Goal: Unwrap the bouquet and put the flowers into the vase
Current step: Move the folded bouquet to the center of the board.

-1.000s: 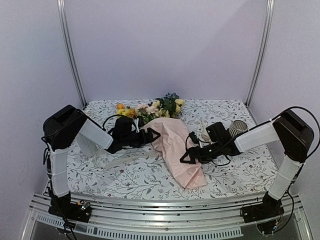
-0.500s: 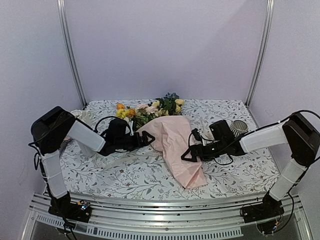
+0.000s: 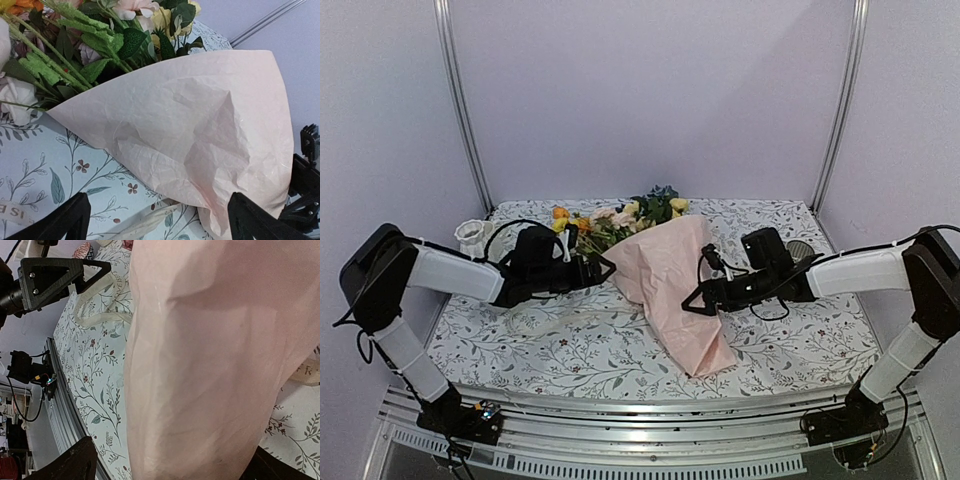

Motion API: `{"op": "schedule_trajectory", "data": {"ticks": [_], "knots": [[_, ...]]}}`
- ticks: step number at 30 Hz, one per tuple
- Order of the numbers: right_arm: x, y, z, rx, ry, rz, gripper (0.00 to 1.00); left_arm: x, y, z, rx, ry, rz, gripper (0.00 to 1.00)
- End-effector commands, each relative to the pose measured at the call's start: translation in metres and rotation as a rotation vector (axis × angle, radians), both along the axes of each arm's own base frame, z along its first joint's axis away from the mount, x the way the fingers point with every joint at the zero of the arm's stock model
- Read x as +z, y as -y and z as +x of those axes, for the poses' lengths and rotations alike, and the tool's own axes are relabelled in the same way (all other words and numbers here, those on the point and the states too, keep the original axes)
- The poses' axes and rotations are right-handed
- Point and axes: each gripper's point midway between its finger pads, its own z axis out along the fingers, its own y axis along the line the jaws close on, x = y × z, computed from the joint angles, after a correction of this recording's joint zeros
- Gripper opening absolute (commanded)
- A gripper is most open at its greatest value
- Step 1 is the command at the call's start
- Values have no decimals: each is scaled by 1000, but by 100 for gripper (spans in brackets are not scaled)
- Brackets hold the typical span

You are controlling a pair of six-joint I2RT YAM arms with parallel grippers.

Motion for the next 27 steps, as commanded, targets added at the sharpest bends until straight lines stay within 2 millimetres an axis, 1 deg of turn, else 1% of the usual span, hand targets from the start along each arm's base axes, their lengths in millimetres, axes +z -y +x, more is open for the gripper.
{"op": "schedule_trajectory", "data": {"ticks": [1,5,12,16,21,24,27], "knots": [[37,-14,2,81,80,73,93,16,-12,-9,15,31,39,98],[47,-19,0,107,103,90,92,36,-18,-13,25,69,57,98],[82,-25,-7,142,182,143,92,70,-25,-22,31,134,81,98],[100,-31,-18,190,226,172,92,88,-30,-28,34,171,85,98],[118,-38,-31,252,268,215,92,106,-37,-34,43,206,86,98],[126,-47,-44,314,278,248,92,119,-40,-37,47,225,86,98],[128,-59,-59,384,272,263,92,132,-44,-40,52,244,86,98]]}}
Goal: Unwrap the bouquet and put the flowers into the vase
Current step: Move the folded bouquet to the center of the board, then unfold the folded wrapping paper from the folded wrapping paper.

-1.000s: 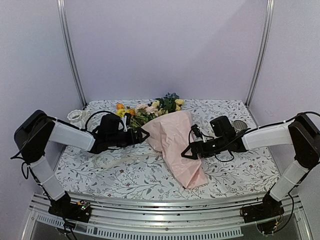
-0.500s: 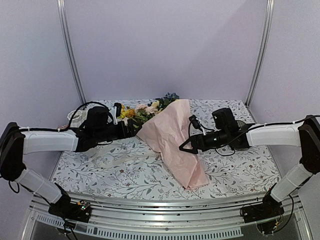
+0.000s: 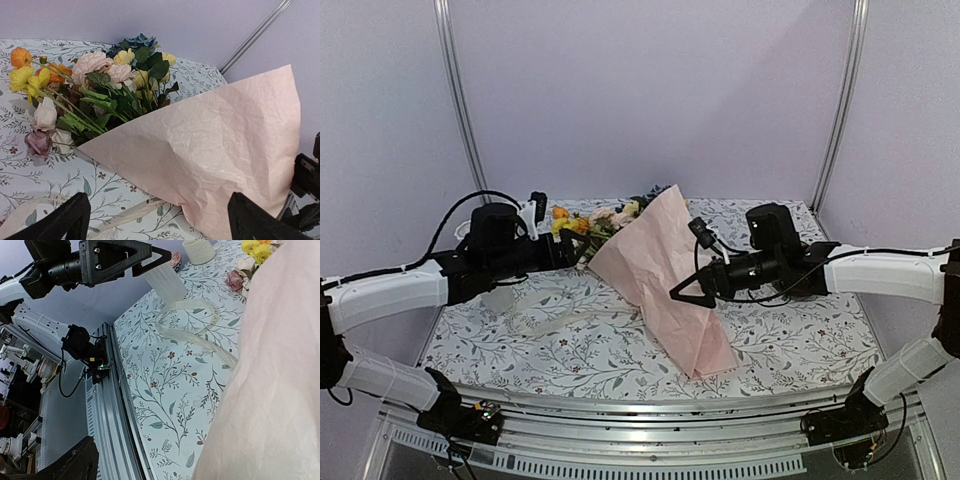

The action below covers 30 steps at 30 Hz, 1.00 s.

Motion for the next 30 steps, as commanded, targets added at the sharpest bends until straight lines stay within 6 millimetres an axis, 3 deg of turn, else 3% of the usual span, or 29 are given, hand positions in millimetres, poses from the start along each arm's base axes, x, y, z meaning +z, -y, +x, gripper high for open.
{"op": "schedule_trajectory", "data": {"ticks": [1,7,13,15,18,22,30], "knots": [[23,-23,-25,139,56,54,91,26,-4,-7,-1,45,17,98],[23,-57,-61,282,81,47,91,60,-12,-16,0,104,3,98],[28,-83,-101,419,143,38,91,73,-17,-21,0,118,12,98],[24,-88,-107,439,158,12,91,78,-20,-22,7,127,17,98],[19,-88,-99,398,191,-24,91,84,-22,-24,10,138,17,98],[23,-79,-74,251,278,-75,93,88,-23,-27,4,145,16,98],[50,-37,-20,-52,388,-80,93,82,-18,-26,-18,132,20,98]]}}
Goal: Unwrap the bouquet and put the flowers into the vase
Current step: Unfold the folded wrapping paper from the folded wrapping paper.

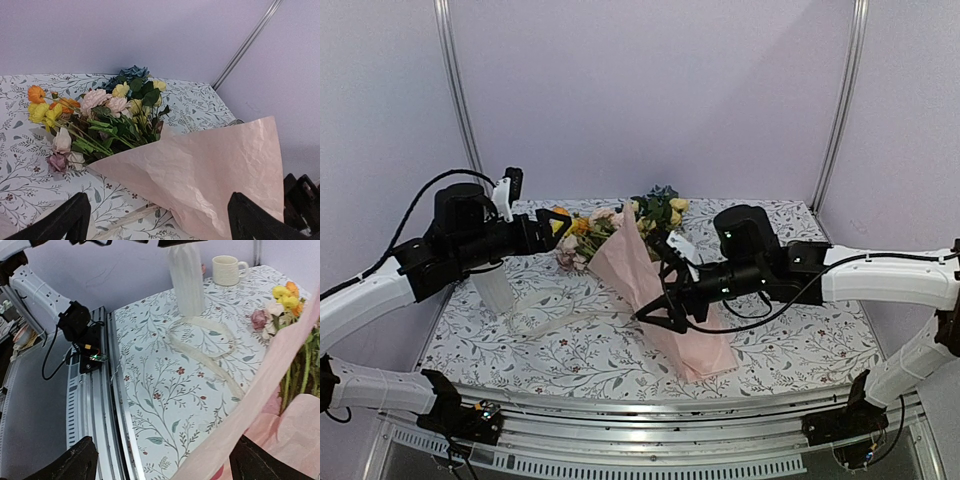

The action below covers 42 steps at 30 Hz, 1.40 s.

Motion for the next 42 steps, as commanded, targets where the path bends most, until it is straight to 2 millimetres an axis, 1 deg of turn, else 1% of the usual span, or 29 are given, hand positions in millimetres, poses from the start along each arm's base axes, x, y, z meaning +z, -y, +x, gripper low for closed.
{"op": "schedule_trajectory", "data": {"ticks": [1,2,5,7,10,12,14,17,21,24,26,28,31,34,37,39,40,42], "knots": [[22,34,43,-238,94,40,93,6,7,-1,-31,12,7,98],[22,44,57,-313,100,35,92,6,7,-1,-32,11,7,98],[18,78,88,-509,98,13,87,5,8,-1,-34,11,6,98],[15,103,104,-621,93,2,85,4,8,-1,-34,11,8,98],[5,137,124,-756,56,1,77,4,8,-1,-33,13,13,98],[-6,146,128,-783,24,-8,69,3,7,-1,-31,12,13,98],[-17,144,129,-770,6,-33,60,2,7,-1,-28,10,15,98],[-33,129,124,-697,-42,-48,51,2,6,-1,-27,10,16,98],[-47,96,109,-541,-119,-21,33,2,6,-2,-25,10,12,98],[-56,63,95,-459,-134,-34,16,3,4,-2,-20,12,11,98],[-61,37,79,-382,-123,-50,8,5,3,-3,-19,15,11,98],[-59,11,58,-282,-115,-35,7,7,1,-4,-14,19,13,98],[-61,-21,23,-130,-112,-22,7,9,-4,-5,3,24,19,98],[-77,-47,-6,-11,-116,-74,7,13,-9,-8,16,34,22,98],[-99,-66,-29,90,-118,-150,7,18,-13,-9,26,46,24,98],[-110,-75,-44,146,-103,-197,8,20,-15,-11,30,52,26,98],[-112,-81,-51,168,-91,-210,8,21,-16,-11,32,53,27,98],[-118,-82,-54,171,-80,-239,9,23,-17,-12,36,56,29,98]]}}
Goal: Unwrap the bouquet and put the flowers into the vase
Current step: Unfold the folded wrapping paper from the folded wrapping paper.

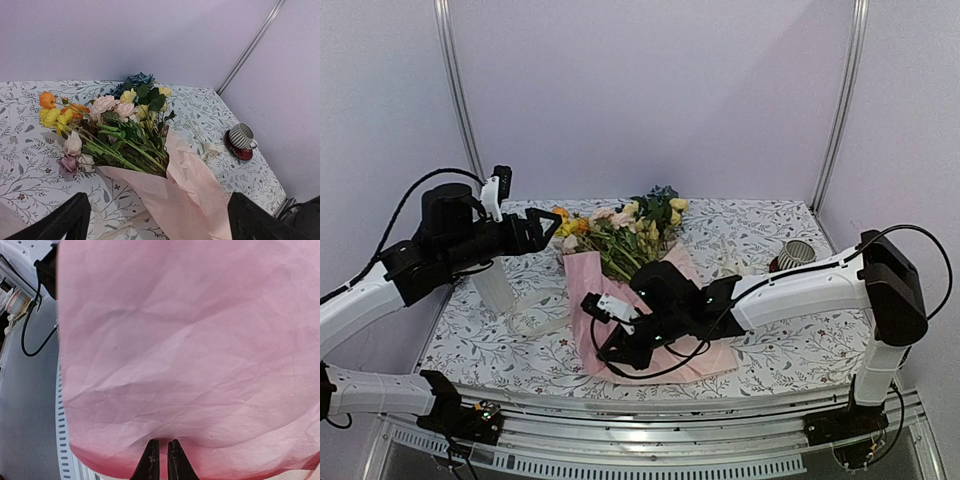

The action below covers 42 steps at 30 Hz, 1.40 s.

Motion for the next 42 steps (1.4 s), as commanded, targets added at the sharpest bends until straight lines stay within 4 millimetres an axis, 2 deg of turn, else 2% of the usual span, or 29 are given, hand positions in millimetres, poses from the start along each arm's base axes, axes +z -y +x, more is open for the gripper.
{"op": "schedule_trajectory", "data": {"ticks": [1,8,16,23,26,29,31,36,39,42], "knots": [[-17,-3,-19,82,27,-77,9,12,-4,-4,7,25,16,98],[6,8,6,-21,172,-62,11,16,-1,-5,-11,28,7,98],[14,37,32,-186,234,-55,12,1,24,-2,-111,-10,-4,98],[29,68,66,-386,269,-35,12,1,33,2,-141,1,5,98],[39,82,76,-460,289,-14,12,9,29,6,-116,25,2,98],[48,97,83,-517,302,20,12,16,10,11,3,19,-51,98],[57,104,86,-547,308,54,12,20,2,7,19,44,-84,98],[60,121,98,-616,304,60,12,44,13,-7,-91,134,-160,79],[54,122,100,-619,288,49,12,50,37,-9,-182,93,-153,66],[46,116,99,-593,262,37,11,53,68,-15,-263,68,-134,47]]}}
